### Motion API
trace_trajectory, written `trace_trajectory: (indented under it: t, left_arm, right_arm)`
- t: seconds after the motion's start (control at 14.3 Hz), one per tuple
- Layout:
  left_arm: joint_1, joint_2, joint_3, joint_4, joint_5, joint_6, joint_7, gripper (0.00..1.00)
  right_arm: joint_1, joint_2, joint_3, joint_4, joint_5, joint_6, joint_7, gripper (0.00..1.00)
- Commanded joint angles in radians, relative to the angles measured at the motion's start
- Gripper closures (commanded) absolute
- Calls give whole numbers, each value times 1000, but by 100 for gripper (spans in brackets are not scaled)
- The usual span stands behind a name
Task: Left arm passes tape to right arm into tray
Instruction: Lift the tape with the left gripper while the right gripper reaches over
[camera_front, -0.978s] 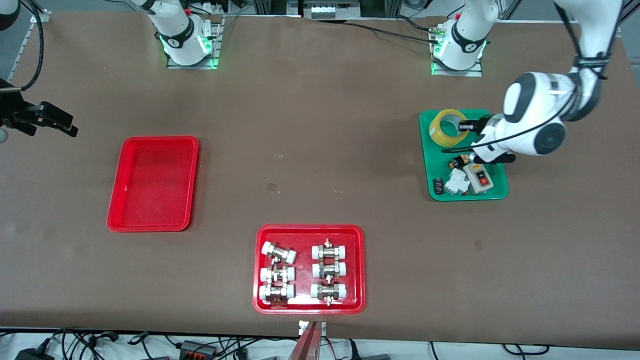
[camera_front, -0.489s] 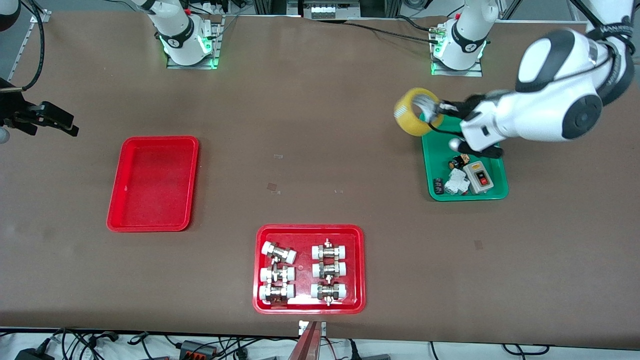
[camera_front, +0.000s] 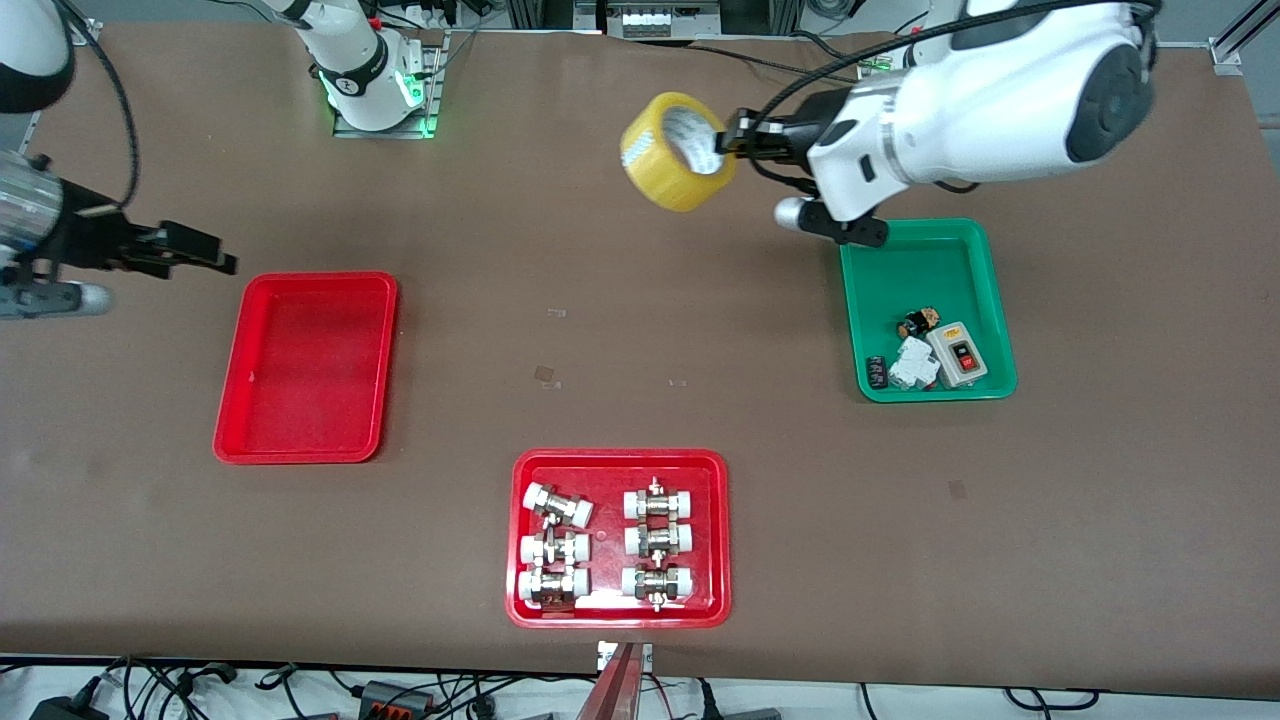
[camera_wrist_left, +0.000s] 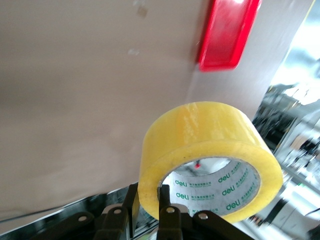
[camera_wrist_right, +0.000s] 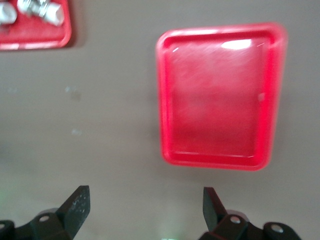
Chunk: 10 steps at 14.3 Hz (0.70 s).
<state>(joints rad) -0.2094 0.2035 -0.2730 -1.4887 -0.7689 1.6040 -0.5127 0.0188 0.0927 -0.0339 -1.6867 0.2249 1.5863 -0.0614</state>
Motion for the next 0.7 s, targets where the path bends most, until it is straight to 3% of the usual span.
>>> trace_trajectory:
  t: [0.0,0.28,0.63]
  left_arm:
    - [-4,101,5,64,-61,48,-21,100]
    - [-21,126,6,70,-109,132,-21,100]
    - [-47,142,6,71,-113,203,-24,100]
  right_arm:
    - [61,10,0,41,95,-43,-18,0]
    - [145,18,19,114,356,-31,0,0]
    - [305,90,19,160,566,137,83,0]
